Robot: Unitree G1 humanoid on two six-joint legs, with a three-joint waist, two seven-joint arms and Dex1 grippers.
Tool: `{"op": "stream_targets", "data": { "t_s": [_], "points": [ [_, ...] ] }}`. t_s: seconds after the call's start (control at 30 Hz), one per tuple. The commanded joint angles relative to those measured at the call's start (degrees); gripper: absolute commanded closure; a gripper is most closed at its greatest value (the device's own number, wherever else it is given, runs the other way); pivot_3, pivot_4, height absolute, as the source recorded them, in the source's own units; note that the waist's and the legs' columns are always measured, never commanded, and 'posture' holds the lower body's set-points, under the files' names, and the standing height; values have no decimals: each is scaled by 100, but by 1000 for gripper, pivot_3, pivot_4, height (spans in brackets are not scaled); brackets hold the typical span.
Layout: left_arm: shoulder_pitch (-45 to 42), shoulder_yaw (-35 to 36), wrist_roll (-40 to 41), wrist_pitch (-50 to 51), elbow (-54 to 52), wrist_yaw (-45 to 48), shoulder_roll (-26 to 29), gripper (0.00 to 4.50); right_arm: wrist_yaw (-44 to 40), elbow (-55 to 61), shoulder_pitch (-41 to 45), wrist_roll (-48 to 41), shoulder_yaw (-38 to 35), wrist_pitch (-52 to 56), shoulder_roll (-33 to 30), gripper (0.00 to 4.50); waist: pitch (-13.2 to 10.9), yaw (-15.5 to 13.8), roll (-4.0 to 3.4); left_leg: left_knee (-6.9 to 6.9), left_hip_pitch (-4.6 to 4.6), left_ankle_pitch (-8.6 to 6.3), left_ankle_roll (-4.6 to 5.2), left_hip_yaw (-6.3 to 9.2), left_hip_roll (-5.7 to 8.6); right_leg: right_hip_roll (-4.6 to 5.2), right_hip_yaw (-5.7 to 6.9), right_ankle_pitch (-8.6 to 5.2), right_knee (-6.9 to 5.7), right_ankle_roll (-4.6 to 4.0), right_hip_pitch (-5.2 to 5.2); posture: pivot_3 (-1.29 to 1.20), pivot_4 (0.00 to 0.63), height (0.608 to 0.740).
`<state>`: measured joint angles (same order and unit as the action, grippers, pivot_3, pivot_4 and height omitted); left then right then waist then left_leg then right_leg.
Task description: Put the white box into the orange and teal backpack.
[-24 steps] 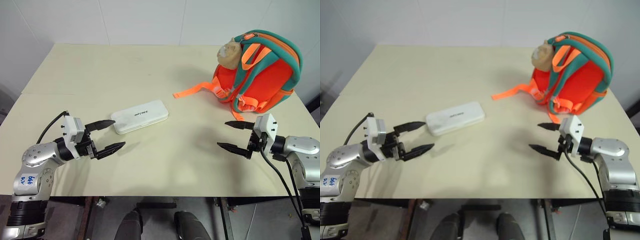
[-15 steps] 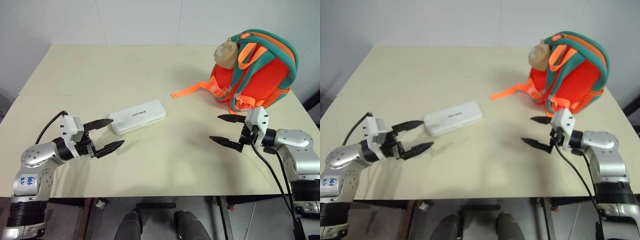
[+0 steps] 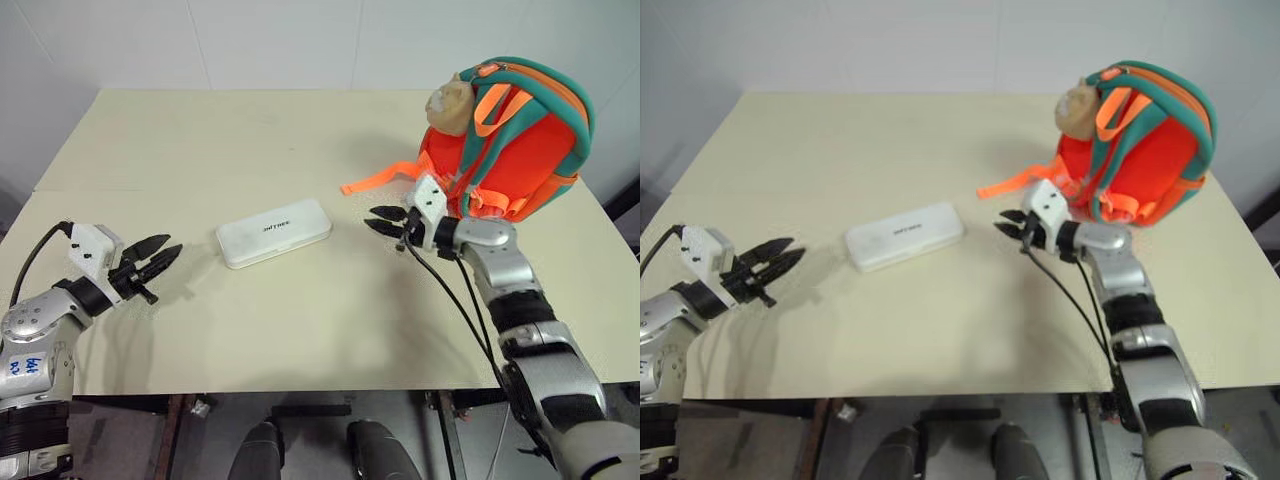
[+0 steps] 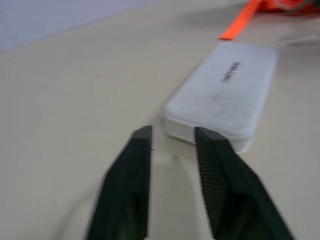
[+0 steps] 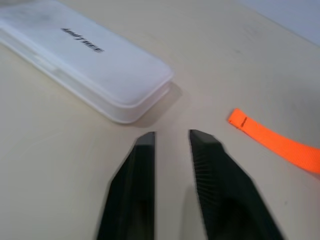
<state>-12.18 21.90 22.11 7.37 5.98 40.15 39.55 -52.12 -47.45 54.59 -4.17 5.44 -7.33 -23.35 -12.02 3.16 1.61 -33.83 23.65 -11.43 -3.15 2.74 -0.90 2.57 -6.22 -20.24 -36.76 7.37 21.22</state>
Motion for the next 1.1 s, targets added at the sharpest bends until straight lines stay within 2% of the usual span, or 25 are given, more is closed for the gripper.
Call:
{"op": "stream_targets", "data": {
  "t_s": [0.03,0.27,0.67,0.9,1.1],
  "points": [
    [-65,-82,-268,109,-66,-606,-224,4405,451,-1219,685,336,-3,-507,176,4500,0,18,0,-2,6,0,0,-4,1,0,-1,0,-11,0,13,0,150,740],
    [-147,-458,-598,646,-279,-1349,-663,4461,1130,-2502,1420,915,103,-799,658,4500,0,106,0,-15,32,5,-8,0,-6,-10,2,0,-40,-1,43,0,150,740],
    [-341,-668,-868,655,-179,-2010,-1217,4461,1633,-2882,1739,1354,53,-689,1613,4500,0,187,0,-34,25,20,-17,3,-3,-17,-1,0,-95,-1,52,0,150,740],
    [-303,-732,-888,645,-260,-2053,-1333,4461,1559,-2898,1731,1401,13,-698,2059,4500,0,184,0,-38,26,21,-18,8,-2,-17,2,-1,-98,-1,52,0,150,740],
    [-90,-676,-730,735,-478,-1852,-1300,4461,1199,-2834,1580,1359,-2,-800,2033,4500,0,206,0,-35,25,21,-18,7,-3,-19,1,-1,-98,-1,52,0,150,740]
  ]
}}
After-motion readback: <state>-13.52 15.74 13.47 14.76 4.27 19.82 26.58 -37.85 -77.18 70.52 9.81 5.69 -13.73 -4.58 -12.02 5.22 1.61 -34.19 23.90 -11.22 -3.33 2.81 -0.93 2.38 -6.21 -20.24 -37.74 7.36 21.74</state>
